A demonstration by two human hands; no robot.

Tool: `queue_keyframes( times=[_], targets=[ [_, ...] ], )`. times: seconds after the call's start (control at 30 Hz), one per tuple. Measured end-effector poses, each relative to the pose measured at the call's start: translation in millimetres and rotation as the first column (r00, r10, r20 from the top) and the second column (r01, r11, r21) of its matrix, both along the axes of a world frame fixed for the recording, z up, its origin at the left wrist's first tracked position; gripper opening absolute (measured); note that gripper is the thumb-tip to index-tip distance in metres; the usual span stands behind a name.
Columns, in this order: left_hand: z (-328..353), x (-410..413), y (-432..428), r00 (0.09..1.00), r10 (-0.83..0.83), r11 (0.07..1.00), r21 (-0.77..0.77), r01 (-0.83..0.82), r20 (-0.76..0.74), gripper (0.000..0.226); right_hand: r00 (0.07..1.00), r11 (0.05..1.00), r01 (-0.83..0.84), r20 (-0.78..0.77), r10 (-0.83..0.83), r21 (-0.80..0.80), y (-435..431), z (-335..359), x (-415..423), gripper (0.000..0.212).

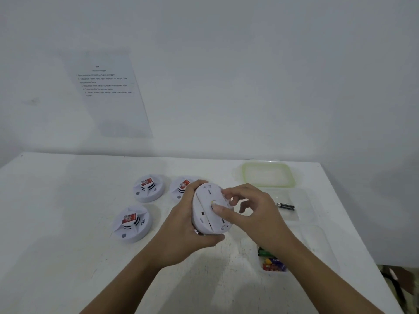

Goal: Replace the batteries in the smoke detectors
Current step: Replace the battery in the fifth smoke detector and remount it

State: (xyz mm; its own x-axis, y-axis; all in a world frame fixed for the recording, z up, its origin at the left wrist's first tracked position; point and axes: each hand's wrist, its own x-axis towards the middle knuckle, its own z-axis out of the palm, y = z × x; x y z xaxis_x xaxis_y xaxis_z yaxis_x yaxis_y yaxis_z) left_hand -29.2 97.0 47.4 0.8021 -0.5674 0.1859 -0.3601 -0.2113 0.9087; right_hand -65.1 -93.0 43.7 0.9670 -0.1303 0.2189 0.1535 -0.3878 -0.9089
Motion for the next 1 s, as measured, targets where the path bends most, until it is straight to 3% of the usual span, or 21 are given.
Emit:
queue_keyframes(
  times=[0.17,0.27,0.67,1.0],
  targets=[
    [-2,5,-4,1.0,-0.026,0.999,0.024,0.026,-0.015,0.083,0.997,0.996,-0.068,-0.031,0.067,-0.054,-1,-1,-3,0.06],
    [-2,9,-4,0.998,-0.055,0.997,0.044,0.056,-0.041,0.082,0.994,0.995,-0.098,-0.049,0.099,0.017,-4,-2,-1,0.055],
    [2,9,-6,0.99,-0.115,0.992,0.045,0.119,-0.085,0.08,0.98,0.984,-0.17,-0.093,0.174,0.052,-10,4,7,0.047],
    [6,10,-6,0.997,-0.073,0.995,0.062,0.074,-0.017,0.081,0.97,0.972,-0.222,-0.09,0.228,0.071,-12,11,11,0.05]
  ],
)
